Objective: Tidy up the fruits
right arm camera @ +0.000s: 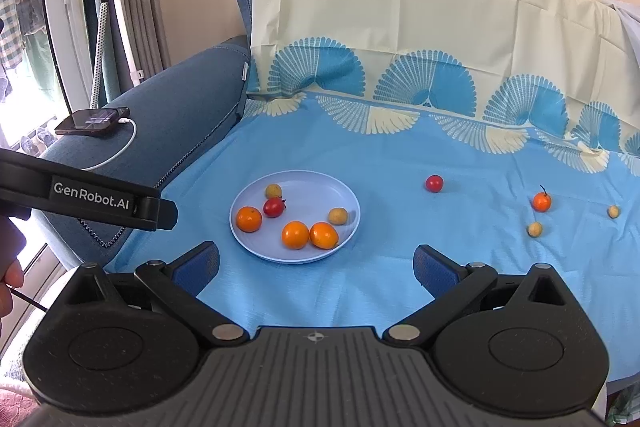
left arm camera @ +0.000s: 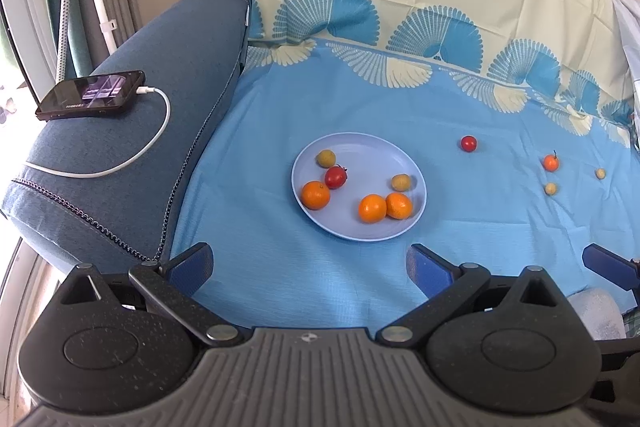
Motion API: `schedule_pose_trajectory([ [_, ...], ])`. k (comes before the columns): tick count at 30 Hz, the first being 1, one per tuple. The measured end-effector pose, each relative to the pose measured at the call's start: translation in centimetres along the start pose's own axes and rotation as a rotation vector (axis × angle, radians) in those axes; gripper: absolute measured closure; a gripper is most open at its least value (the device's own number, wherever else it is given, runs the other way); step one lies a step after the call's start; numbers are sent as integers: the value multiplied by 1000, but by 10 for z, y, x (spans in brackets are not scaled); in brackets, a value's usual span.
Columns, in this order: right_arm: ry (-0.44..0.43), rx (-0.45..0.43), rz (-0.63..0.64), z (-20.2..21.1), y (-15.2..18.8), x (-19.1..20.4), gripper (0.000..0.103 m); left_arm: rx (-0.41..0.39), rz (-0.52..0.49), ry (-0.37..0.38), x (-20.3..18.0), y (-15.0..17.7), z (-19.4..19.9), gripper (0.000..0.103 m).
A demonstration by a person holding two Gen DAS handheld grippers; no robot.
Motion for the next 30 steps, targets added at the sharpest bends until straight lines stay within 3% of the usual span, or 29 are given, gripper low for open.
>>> schedule_pose_trajectory([
  [16, -2, 31, -37, -20, 4, -15, 1, 41, -34, -22, -15, -2, -19, 0],
  [30, 116, 57, -174, -30, 23, -102, 1, 103, -120, 23, -96, -10, -54, 0],
])
Point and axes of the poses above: each gripper's, at about its wrist camera, not at the fingertips, and z roughly against the way its jaws point, x to its left, y to its underside, the point moved 7 cm from there along -z, roughly the way its jaws point, and after that the axes turned 14 degrees about z, right-handed, at the moved point
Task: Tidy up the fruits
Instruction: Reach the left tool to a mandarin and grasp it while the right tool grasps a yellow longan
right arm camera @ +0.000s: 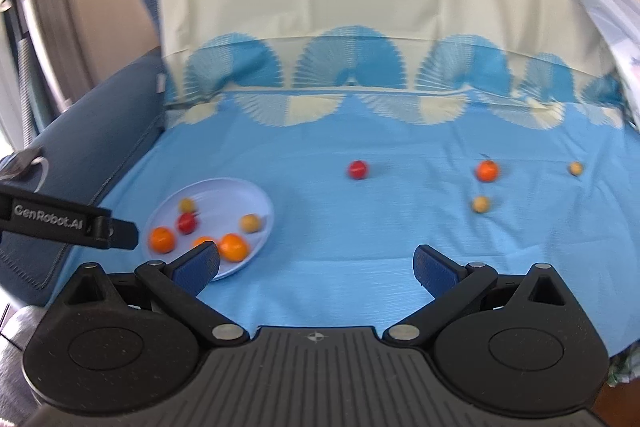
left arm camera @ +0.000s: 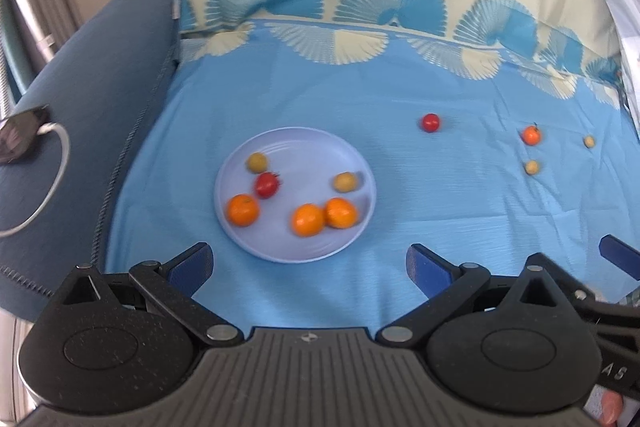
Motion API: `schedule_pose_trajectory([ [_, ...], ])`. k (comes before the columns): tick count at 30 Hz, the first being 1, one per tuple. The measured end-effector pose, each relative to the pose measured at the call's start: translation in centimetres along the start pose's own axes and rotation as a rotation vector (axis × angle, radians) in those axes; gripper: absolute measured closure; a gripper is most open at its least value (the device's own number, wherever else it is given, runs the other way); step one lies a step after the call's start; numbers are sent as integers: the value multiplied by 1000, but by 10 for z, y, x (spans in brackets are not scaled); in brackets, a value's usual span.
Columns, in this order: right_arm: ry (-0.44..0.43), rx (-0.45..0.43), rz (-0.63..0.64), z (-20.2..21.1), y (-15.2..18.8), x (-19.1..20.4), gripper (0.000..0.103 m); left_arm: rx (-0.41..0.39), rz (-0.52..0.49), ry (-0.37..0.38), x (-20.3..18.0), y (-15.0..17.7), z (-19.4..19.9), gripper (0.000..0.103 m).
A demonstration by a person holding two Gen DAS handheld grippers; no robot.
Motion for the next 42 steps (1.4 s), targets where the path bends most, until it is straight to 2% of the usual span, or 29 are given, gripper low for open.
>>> schedule_pose_trajectory([
  [7, 121, 7, -82, -6, 9, -73, 1, 61, -59, 69, -67, -7, -28, 0],
  [16, 309, 24, -226, -24, 32, -204, 1, 121, -133, 121, -172, -30, -92, 0],
  [21, 394, 25, -277, -51, 36, -276, 1, 130, -163, 127, -227, -53, -137, 0],
  [27, 486, 7, -286, -115, 30, -368, 1, 132, -290, 183, -318, -62, -200, 0],
  [30, 472, 20, -281, -165, 32, -413, 1, 146, -345, 231, -362, -55, -237, 0],
  [34, 395, 56, -259, -230, 41, -453, 1, 169, -408, 252, -409, -42, -282, 0],
  [38, 322, 44, -256, -270, 44, -473, 1, 207, -418, 250, -430, -35, -312, 0],
  [41, 283, 57, -290, -289, 49, -482, 4, 217, -432, 233, -437, -32, -325, 1],
  [42, 292, 61, -282, -293, 51, -484, 9, 224, -433, 227, -438, -31, -329, 1],
])
Point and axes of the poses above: each gripper's, at about its wrist camera, not at the fingertips, and z roughly against the way its jaws point, x to its left, y to its underside, the point moved 7 cm from there along -z, roughly the way its jaws point, and after that the axes turned 14 degrees about z, right-handed, at the moved point
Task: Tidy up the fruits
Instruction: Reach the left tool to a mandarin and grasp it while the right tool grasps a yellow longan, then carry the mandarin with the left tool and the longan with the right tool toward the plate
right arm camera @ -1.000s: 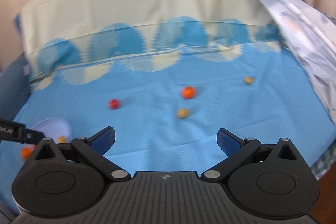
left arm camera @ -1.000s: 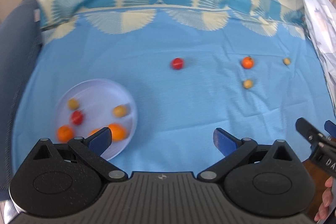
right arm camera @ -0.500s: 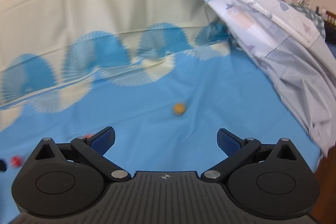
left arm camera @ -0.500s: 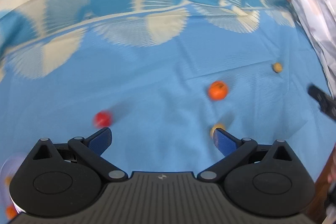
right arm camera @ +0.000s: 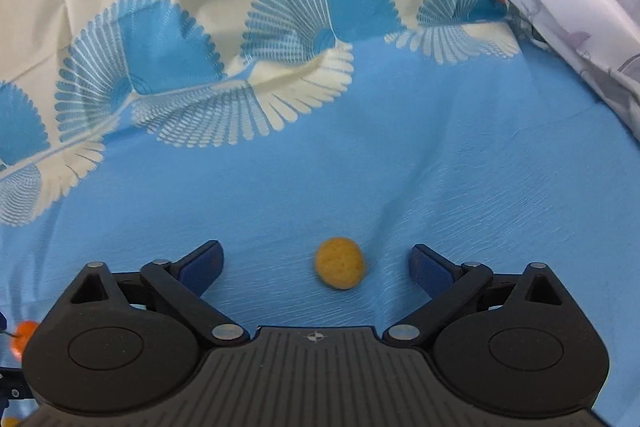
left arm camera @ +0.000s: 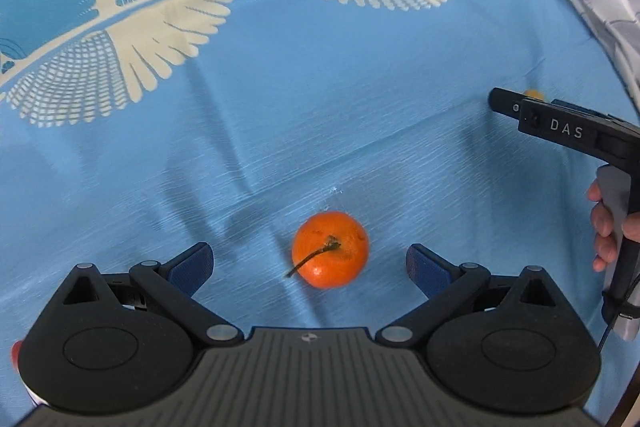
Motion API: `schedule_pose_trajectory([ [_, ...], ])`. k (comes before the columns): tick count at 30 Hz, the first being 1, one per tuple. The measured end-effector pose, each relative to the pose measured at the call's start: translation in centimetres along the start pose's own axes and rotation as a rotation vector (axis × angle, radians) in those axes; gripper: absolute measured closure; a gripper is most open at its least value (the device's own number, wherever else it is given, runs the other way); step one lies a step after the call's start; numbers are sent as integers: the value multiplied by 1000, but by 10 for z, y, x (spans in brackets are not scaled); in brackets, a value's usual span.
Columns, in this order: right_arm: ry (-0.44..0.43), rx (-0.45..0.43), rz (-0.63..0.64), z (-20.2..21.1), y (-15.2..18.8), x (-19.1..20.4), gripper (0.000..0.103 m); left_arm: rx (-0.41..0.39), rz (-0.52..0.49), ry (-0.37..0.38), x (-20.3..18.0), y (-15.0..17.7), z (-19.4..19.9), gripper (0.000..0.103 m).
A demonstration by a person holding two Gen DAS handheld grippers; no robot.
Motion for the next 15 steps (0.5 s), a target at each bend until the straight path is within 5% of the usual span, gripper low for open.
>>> schedule_pose_trajectory([
  [1, 20, -1, 12, -3, 3, -2, 13, 6, 3, 0, 0, 1, -2, 6],
  [3, 79, -28, 62, 0, 8, -2, 37, -9, 19, 31, 1, 1, 3, 27],
  [4, 95, -40, 75, 3, 10, -4, 46, -30, 13, 35, 0, 0, 9, 51],
  [5, 107, -48, 79, 7, 11, -5, 64, -34, 2, 41, -1, 0, 13, 63],
  [6, 119, -48, 86, 10, 13, -7, 75, -34, 7, 35, -1, -1, 15, 63],
  [15, 202, -82, 71, 59, 4, -16, 75, -80, 60, 75, 19, -1, 67, 63],
])
Point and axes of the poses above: each gripper's, at about its wrist camera, not at the fingertips, and z roughly against the way its jaws point, x to its left, y to its underside, the point moved 7 cm from there along -z, roughly the way its jaws point, and after that the axes turned 14 degrees about z, right-handed, at the moved point
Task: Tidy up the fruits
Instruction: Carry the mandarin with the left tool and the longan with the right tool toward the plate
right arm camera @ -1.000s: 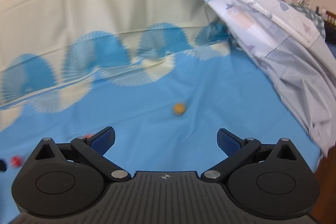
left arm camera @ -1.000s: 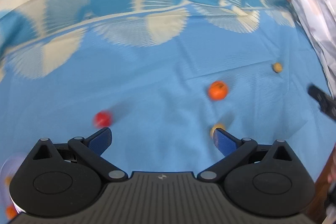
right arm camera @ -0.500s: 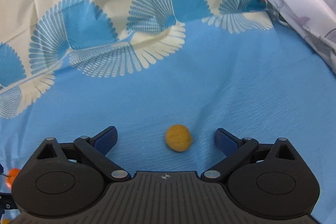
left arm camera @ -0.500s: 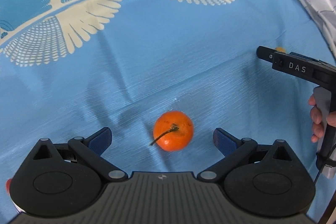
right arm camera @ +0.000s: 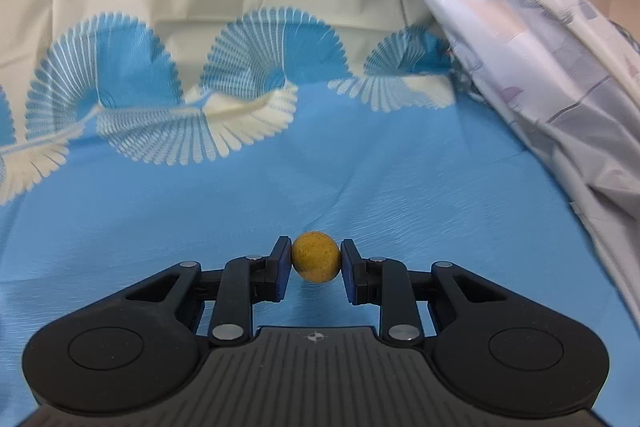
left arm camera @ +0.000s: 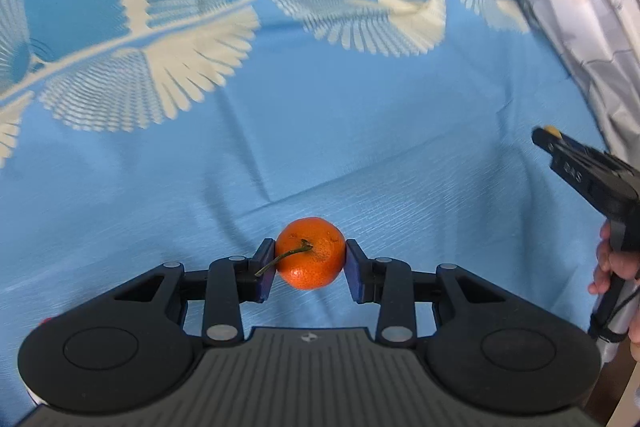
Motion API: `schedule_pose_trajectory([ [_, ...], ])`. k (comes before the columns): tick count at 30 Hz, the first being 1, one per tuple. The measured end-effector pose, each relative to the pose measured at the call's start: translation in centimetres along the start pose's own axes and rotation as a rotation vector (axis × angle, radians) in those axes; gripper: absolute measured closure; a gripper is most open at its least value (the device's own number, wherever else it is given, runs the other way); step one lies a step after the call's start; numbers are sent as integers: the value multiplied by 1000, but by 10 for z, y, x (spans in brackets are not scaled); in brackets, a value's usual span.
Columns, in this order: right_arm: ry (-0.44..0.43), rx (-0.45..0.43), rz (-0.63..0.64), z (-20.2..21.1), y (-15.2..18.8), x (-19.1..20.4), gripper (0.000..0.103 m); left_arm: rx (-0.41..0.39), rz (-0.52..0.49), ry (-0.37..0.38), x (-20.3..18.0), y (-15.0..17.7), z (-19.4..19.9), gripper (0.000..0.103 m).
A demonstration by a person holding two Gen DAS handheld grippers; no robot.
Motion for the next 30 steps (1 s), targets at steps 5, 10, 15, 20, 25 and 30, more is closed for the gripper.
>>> schedule_pose_trajectory([
  [5, -23, -8, 5, 54, -2, 3, 75, -35, 32, -13, 22, 8, 51, 63],
  [10, -85, -33, 8, 120, -8, 25, 75, -66, 64, -79, 53, 33, 112, 63],
  [15, -186, -74, 25, 192, -15, 68, 75, -53, 133, -150, 94, 71, 173, 63],
  [20, -329, -95, 58, 262, -14, 130, 75, -71, 183, -213, 142, 116, 236, 63],
  [25, -475, -89, 94, 329, -3, 197, 75, -112, 214, -255, 184, 160, 293, 63],
  [30, -605, -70, 185, 388, 15, 261, 75, -149, 254, -277, 216, 199, 337, 63],
])
Point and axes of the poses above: each gripper's, at about its wrist camera, not at the fingertips, and z roughly against the way its jaws point, x to its left, y to its underside, the point moved 7 cm from there along -z, roughly the way its jaws point, and after that the axes turned 14 degrees about z, right-handed, at the moved point
